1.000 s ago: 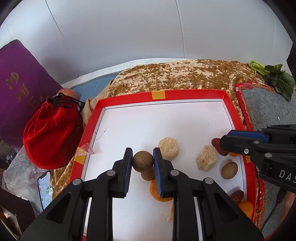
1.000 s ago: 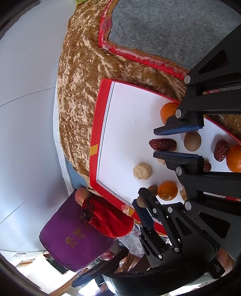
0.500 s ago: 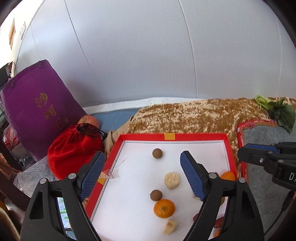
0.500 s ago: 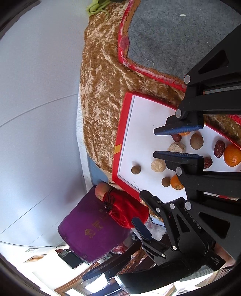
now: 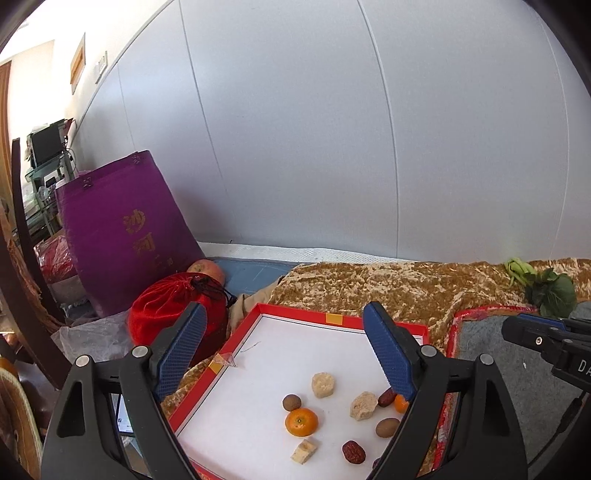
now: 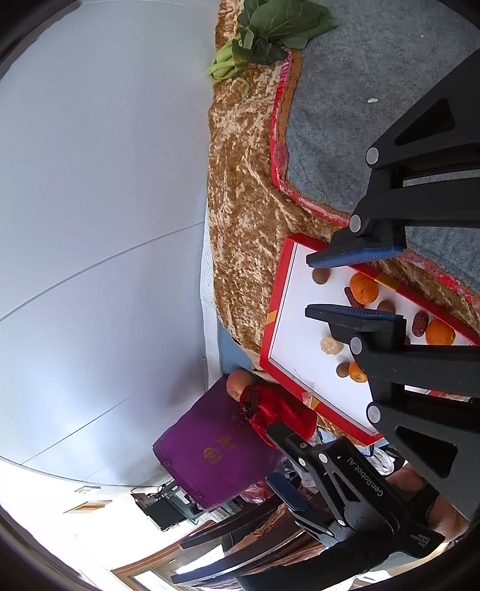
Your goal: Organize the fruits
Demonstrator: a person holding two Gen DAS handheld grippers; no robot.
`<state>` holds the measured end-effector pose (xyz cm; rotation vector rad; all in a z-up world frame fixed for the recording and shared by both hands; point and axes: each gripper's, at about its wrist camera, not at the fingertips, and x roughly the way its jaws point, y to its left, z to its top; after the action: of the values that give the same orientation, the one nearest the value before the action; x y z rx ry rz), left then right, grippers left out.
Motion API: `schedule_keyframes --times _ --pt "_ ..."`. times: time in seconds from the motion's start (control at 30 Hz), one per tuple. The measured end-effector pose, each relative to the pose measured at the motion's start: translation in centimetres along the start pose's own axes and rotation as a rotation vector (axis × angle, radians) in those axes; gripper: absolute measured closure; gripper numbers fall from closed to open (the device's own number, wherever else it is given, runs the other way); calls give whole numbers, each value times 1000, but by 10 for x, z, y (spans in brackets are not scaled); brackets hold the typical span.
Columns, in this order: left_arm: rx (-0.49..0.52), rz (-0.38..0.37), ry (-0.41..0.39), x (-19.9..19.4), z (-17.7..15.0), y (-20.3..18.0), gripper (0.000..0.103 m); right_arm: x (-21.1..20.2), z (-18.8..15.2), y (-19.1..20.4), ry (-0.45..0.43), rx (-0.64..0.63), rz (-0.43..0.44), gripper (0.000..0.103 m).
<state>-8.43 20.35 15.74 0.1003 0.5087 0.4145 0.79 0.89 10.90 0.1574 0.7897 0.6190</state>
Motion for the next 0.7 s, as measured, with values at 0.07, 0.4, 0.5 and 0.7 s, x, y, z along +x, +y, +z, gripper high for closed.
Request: schedule_keyframes --times 0.07,0.4,0.5,0.7 --pt "-20 -7 1 -6 0 2 16 -9 -1 -2 -17 -12 -17 78" --pt "-81 11 -55 -46 -15 25 16 -57 -19 16 -116 -130 -89 58" --pt "-84 22 -99 -60 -24 30 15 -81 -32 36 -195 -203 -121 42" --pt "-115 -59 -72 -64 -28 38 8 -110 -66 66 -240 -248 -82 1"
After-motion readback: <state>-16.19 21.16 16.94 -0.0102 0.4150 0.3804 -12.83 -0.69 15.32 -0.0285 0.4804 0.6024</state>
